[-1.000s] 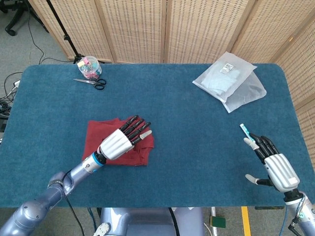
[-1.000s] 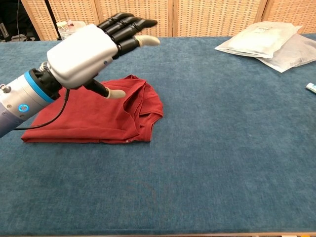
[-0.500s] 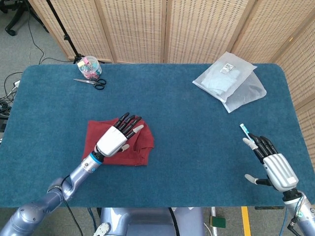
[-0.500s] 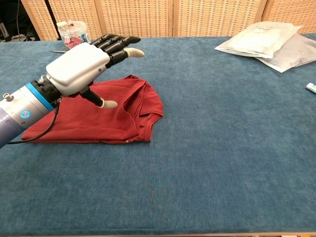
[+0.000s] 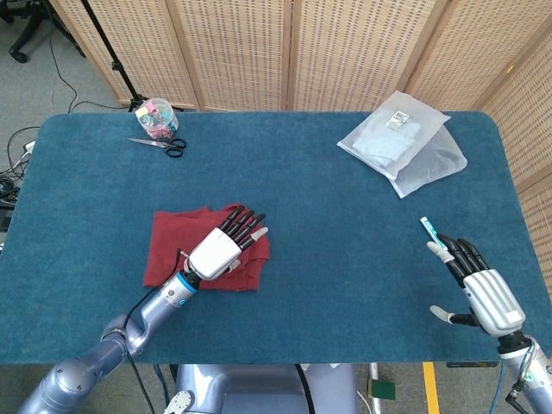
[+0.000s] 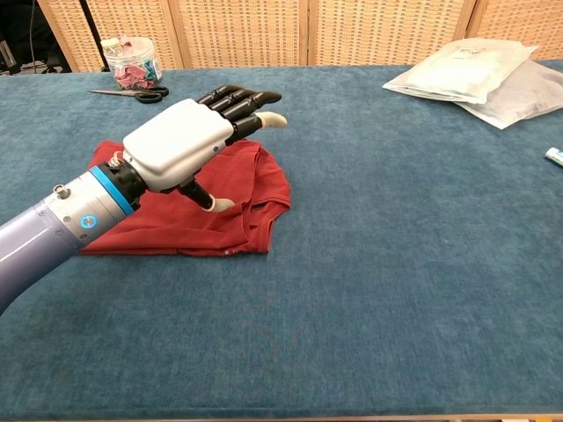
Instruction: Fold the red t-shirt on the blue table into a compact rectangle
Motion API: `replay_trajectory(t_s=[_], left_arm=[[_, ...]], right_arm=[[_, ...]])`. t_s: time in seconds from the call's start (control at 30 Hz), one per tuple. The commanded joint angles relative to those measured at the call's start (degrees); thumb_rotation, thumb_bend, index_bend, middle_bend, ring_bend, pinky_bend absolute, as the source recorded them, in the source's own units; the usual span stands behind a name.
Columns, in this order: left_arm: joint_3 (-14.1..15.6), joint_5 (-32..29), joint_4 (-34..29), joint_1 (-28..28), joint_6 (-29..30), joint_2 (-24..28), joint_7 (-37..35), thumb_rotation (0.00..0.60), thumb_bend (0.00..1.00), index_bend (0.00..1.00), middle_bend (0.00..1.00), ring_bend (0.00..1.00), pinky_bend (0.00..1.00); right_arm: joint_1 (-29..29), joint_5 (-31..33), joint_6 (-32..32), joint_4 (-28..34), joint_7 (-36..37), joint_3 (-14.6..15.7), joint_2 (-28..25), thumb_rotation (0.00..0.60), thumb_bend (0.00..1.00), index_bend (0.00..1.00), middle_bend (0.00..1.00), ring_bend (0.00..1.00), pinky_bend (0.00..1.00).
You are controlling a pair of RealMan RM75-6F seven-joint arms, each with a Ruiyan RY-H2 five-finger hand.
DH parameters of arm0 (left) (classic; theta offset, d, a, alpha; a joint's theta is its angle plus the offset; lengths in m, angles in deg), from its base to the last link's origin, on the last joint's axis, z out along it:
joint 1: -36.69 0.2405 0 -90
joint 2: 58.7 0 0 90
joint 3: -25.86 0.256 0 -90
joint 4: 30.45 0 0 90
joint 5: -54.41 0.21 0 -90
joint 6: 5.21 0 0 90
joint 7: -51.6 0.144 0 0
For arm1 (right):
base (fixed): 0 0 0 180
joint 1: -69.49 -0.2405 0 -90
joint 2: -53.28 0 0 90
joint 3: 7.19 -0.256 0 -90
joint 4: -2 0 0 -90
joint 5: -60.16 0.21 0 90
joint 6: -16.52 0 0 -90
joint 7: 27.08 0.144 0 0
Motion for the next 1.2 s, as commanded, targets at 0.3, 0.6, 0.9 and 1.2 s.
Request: replay_trajectory(t_s=[0.3,0.6,0.9,1.2], left_arm=[[-1.9,-0.7,-1.9,0.0,4.8,2.4,-1.2,0.600,0.00,0.02,0.00,0.00,0.00],[-5.5,-7.3,-29.4,6.7,6.3,23.0,5.9,0.600,0.00,0.00,0.00,0.00,0.00],[-2.9,-14.9,-58.0,19.8,8.2,45.3,8.6,0.600,0.00,0.00,0.00,0.00,0.00],[-1.0,-19.4,-61.2,29.0,9.0,50.5,4.4,0.600,0.00,0.00,0.00,0.00,0.00]], right_arm=[[0.1,-0.3,-0.3,-0.2,0.3,0.1,-0.1,0.600,0.05,0.00,0.00,0.00,0.00],[0.2,0.0,-0.7,-0.3,-0.2,-0.2,0.2,0.600,0.05,0.00,0.00,0.00,0.00],[0.9,0.8,-2.6,-0.8,-1.8,-1.3,1.3,0.600,0.02,0.00,0.00,0.00,0.00],[3.2,4.0,-8.2,-2.3,-9.3,-4.8,5.1,0.600,0.00,0.00,0.00,0.00,0.00]])
